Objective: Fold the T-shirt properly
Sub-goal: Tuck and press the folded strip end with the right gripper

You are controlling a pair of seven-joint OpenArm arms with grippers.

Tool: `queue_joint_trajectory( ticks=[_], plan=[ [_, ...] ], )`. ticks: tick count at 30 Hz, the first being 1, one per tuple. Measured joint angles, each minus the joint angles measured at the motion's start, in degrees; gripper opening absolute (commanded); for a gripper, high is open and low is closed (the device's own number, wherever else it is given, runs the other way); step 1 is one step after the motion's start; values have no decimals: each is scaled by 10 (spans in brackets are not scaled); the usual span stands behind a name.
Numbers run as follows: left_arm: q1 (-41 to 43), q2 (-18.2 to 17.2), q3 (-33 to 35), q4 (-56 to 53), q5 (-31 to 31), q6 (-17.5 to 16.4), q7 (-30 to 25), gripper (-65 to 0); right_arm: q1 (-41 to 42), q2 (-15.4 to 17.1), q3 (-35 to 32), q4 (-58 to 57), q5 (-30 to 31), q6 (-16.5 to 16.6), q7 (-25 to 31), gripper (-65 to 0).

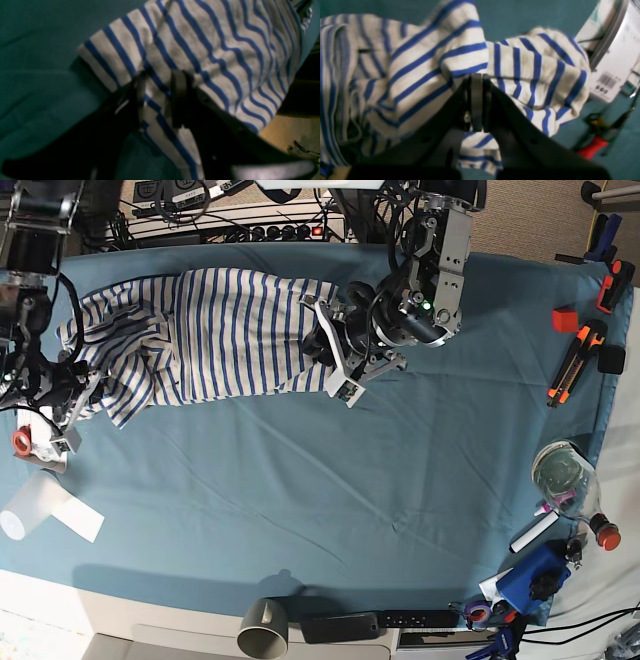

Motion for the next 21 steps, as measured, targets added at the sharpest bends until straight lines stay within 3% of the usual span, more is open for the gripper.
queue_joint_trajectory(
  ticks=[9, 11, 13, 16, 21],
  plan=[
    [0, 0, 0, 0, 28, 4, -2, -485, -71, 4, 59, 57, 6, 13, -9, -650],
    [0, 0, 0, 0, 28, 4, -2, -485, -90, 4, 92, 60, 40, 21, -12, -650],
    [0, 0, 0, 0, 28, 4, -2, -485, -110, 5, 130, 62, 110, 59, -15, -650],
    [0, 0, 0, 0, 28, 4, -2, -485, -136, 4, 183, 64, 188, 81, -15, -650],
    [0, 0, 0, 0, 28, 4, -2, -485, -187, 5, 268, 64, 201, 92, -15, -650]
  ],
)
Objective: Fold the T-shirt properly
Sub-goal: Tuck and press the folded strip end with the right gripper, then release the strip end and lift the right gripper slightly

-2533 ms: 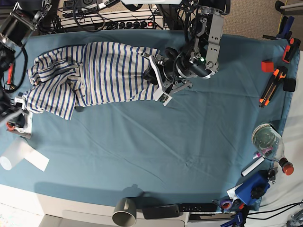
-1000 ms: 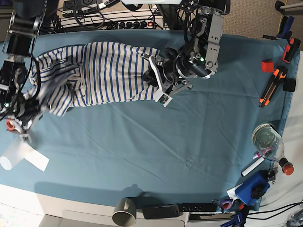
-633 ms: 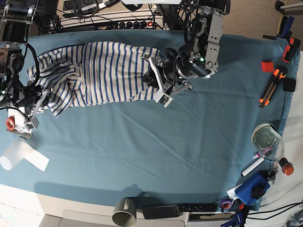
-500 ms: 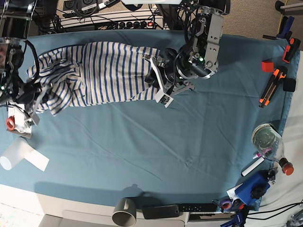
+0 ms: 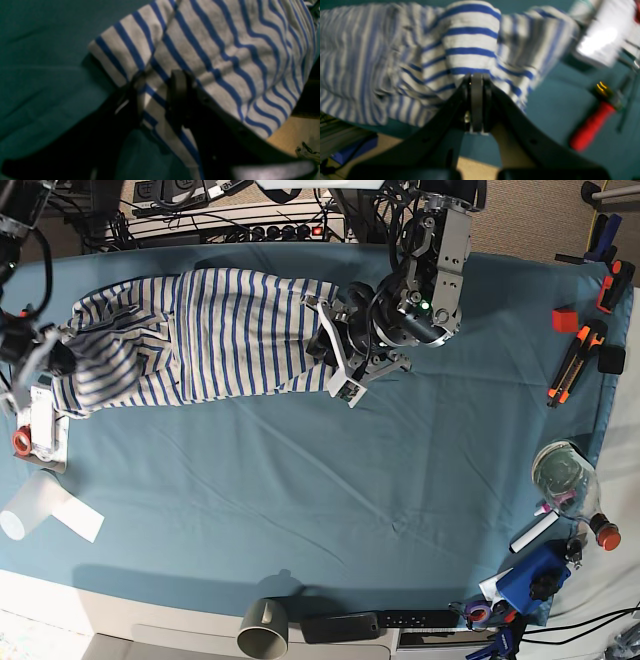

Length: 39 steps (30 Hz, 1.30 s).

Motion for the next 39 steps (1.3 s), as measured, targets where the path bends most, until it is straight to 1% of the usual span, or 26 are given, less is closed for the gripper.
queue_joint_trajectory(
  ticks=[4, 9, 17, 20, 21, 24, 26, 27, 29, 31, 32, 34, 36, 39],
  plan=[
    [0, 0, 0, 0, 0, 0, 0, -485, -52, 0, 34, 0, 2, 3, 1, -650],
    [0, 0, 0, 0, 0, 0, 0, -485, -100, 0, 42, 0, 2, 3, 0, -650],
    [0, 0, 0, 0, 0, 0, 0, -485, -107, 0, 42, 0, 3, -2, 0, -650],
    [0, 0, 0, 0, 0, 0, 0, -485, -107, 0, 42, 0, -7, -2, 0, -650],
    [0, 0, 0, 0, 0, 0, 0, -485, -107, 0, 42, 0, -7, -2, 0, -623],
    [0, 0, 0, 0, 0, 0, 0, -485, -107, 0, 42, 0, -7, -2, 0, -509],
    [0, 0, 0, 0, 0, 0, 0, -485, -107, 0, 42, 0, -7, -2, 0, -460],
    [0, 0, 0, 0, 0, 0, 0, -485, -107, 0, 42, 0, -7, -2, 0, -447],
    [0, 0, 0, 0, 0, 0, 0, -485, -107, 0, 42, 0, -5, -7, 0, -446],
    [0, 0, 0, 0, 0, 0, 0, -485, -107, -2, 48, 0, 24, -13, -1, -446],
    [0, 0, 0, 0, 0, 0, 0, -485, -106, -3, 57, 1, 39, -13, 0, -446],
    [0, 0, 0, 0, 0, 0, 0, -485, -100, -6, 94, 13, 37, -13, -3, -446],
    [0, 0, 0, 0, 0, 0, 0, -485, -86, -6, 153, 31, 38, -13, -4, -446],
    [0, 0, 0, 0, 0, 0, 0, -485, -68, -1, 239, 50, 56, -13, 5, -445]
  ],
)
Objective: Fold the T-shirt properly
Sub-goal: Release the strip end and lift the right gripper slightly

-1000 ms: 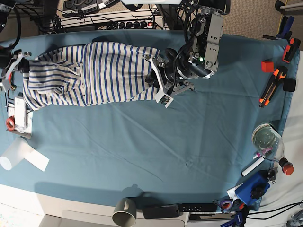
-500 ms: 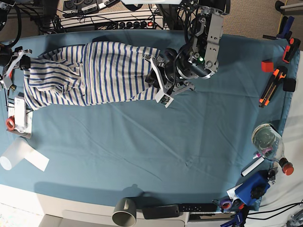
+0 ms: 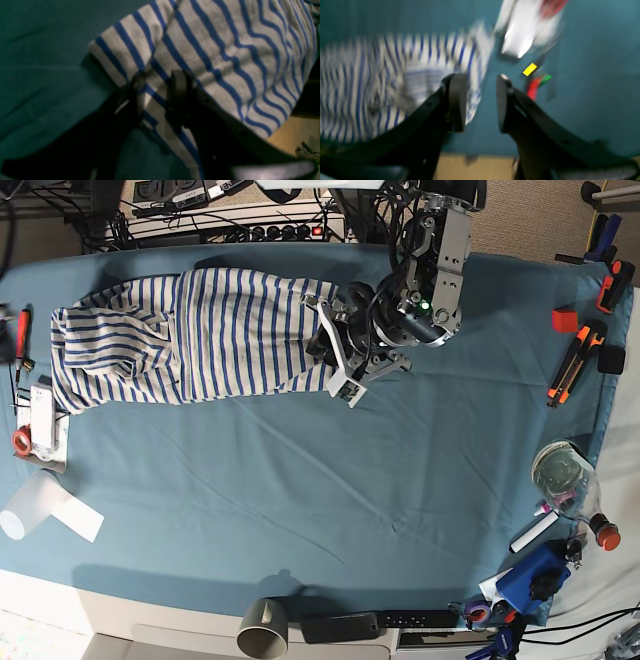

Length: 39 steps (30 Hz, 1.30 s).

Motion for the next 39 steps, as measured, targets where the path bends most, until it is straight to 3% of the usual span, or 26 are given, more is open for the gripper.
queue_joint_trajectory(
  ticks=[4, 9, 17, 20, 24, 33, 37, 39],
  plan=[
    [0, 0, 0, 0, 0, 0, 0, -485, -4, -5, 26, -8, -49, 5, -10, -444],
    [0, 0, 0, 0, -1, 0, 0, -485, -2, -14, 16, -38, -42, 4, -7, -444],
    [0, 0, 0, 0, -1, 0, 0, -485, 30, -15, -69, -189, -35, 1, -7, -443],
    [0, 0, 0, 0, -1, 0, 0, -484, 56, -14, -104, -235, -2, 9, -7, -443],
    [0, 0, 0, 0, -1, 0, 1, -484, 82, -13, -113, -242, 28, 17, -7, -444],
    [0, 0, 0, 0, -1, -2, 2, -484, 114, -12, -105, -241, -22, 17, -7, -443],
    [0, 0, 0, 0, -1, -2, 2, -484, 108, -13, -105, -242, -48, 17, -7, -340],
    [0, 0, 0, 0, -1, -2, 2, -484, 107, -12, -105, -242, -49, 17, -7, -327]
  ],
)
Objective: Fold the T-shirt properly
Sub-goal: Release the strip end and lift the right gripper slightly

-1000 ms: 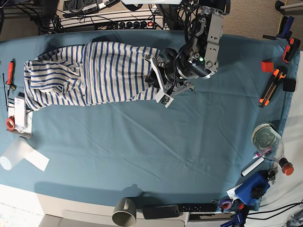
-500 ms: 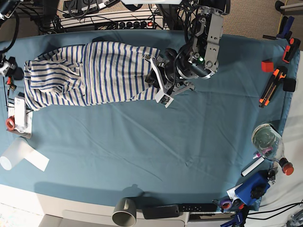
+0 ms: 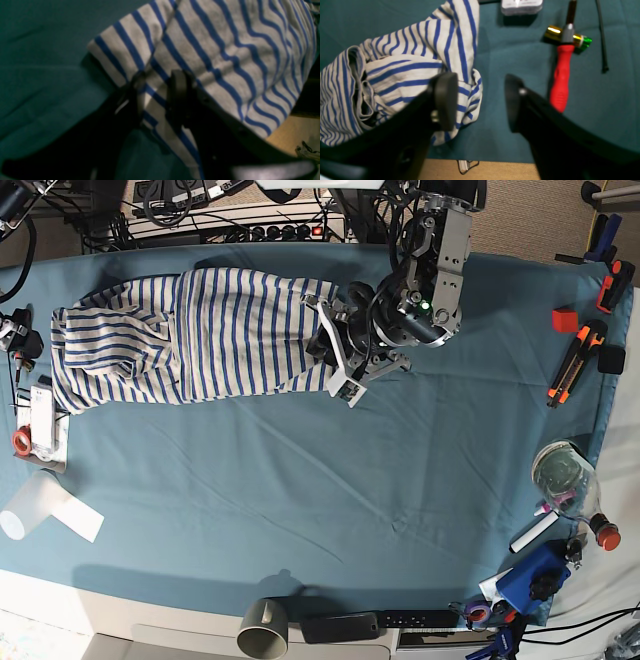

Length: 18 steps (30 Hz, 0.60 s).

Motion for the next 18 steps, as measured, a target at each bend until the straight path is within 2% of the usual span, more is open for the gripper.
queue_joint_trajectory(
  ticks=[6, 9, 10, 14, 18],
  plan=[
    [0, 0, 0, 0, 0, 0, 0, -484, 1, -3, 0, 0, 26, -2, 0, -327],
    [0, 0, 0, 0, 0, 0, 0, -484, 2, -20, 0, 0, 88, -2, 0, -327],
    [0, 0, 0, 0, 0, 0, 0, -484, 3, -28, 0, 0, 92, -2, 0, -327],
    [0, 0, 0, 0, 0, 0, 0, -484, 3, -54, 0, -1, 31, -2, 0, -327],
    [0, 0, 0, 0, 0, 0, 0, -484, 3, -75, 0, 0, 0, -2, 0, -327]
  ],
)
